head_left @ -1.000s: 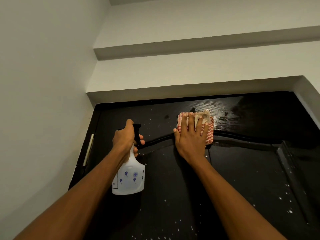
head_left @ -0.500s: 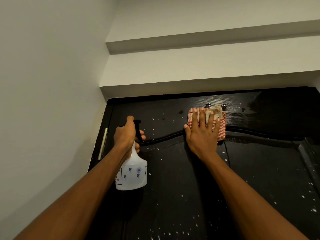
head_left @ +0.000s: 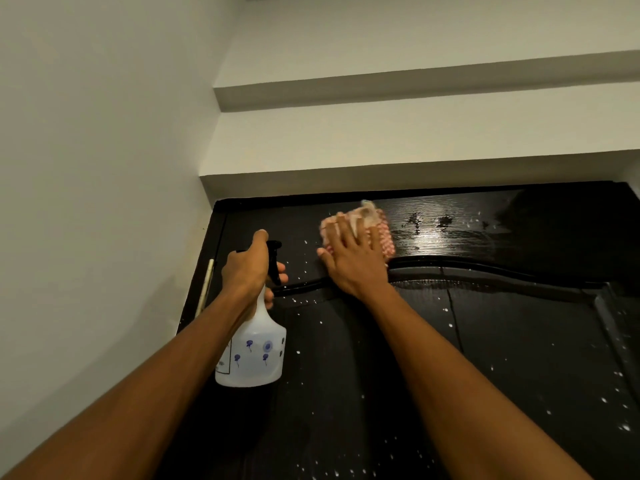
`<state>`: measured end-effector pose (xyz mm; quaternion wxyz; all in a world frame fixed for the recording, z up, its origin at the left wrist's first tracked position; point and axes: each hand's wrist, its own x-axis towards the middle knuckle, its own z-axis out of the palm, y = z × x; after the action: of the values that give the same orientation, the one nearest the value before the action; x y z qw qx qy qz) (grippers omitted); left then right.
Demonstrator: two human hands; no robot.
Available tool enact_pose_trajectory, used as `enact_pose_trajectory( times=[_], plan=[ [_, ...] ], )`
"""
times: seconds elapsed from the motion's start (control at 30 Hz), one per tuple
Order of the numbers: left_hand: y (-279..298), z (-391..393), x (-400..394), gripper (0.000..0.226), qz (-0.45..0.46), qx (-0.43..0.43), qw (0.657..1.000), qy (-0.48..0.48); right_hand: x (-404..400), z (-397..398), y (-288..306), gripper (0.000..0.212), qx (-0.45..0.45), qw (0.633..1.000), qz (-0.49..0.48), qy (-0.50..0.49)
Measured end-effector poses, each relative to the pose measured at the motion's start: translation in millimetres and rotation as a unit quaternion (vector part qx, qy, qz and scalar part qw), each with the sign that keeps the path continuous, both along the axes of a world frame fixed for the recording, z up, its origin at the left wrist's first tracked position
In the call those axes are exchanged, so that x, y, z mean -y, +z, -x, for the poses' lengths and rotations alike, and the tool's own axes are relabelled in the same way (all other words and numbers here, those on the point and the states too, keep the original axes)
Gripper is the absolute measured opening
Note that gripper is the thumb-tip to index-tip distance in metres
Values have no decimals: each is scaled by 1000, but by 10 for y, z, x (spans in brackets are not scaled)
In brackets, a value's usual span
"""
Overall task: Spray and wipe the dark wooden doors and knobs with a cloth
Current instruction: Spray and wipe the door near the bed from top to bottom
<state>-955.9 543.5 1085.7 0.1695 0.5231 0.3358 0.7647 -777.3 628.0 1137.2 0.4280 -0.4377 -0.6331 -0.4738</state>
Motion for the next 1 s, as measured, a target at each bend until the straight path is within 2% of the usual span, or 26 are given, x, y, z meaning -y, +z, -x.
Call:
enact_pose_trajectory(
  times=[0.1,0.13,0.2,0.37,0.5,0.6,0.67,0.77,0.87,0.93,1.0],
  plan=[
    [-2,-118,-4,65,5,-10,1000,-2,75,-63,109,63,176,983,17,-50],
    [1,-176,-7,66,6,-9,1000,-5,103,-165,127,63,197,979,16,-58],
    [13,-306,-10,68,7,-10,1000,-12,152,-454,154,65,177,982,7,-65],
    [67,-570,2,71,-4,-15,999,-48,328,-1426,318,83,-22,995,-31,-87],
    [90,-802,-33,72,3,-37,997,-63,461,-2315,390,80,-237,969,-21,-65],
    [129,-879,-37,72,-4,-36,997,-67,369,-2312,459,75,-358,933,-34,-25],
    [135,-890,-40,72,-10,-32,997,-65,294,-2058,527,75,-375,926,-42,-14],
    [146,-892,-54,71,-14,-26,998,-61,192,-1624,607,71,-269,963,-31,-8],
    [169,-933,-72,72,-23,-14,998,-54,162,-1220,468,66,-43,998,-30,-36],
    [161,-982,-77,72,-28,-10,999,-46,162,-1155,268,64,121,990,-20,-68],
    [148,-1026,-77,73,-26,-9,999,-40,179,-1348,123,66,198,976,-20,-93]
  ],
)
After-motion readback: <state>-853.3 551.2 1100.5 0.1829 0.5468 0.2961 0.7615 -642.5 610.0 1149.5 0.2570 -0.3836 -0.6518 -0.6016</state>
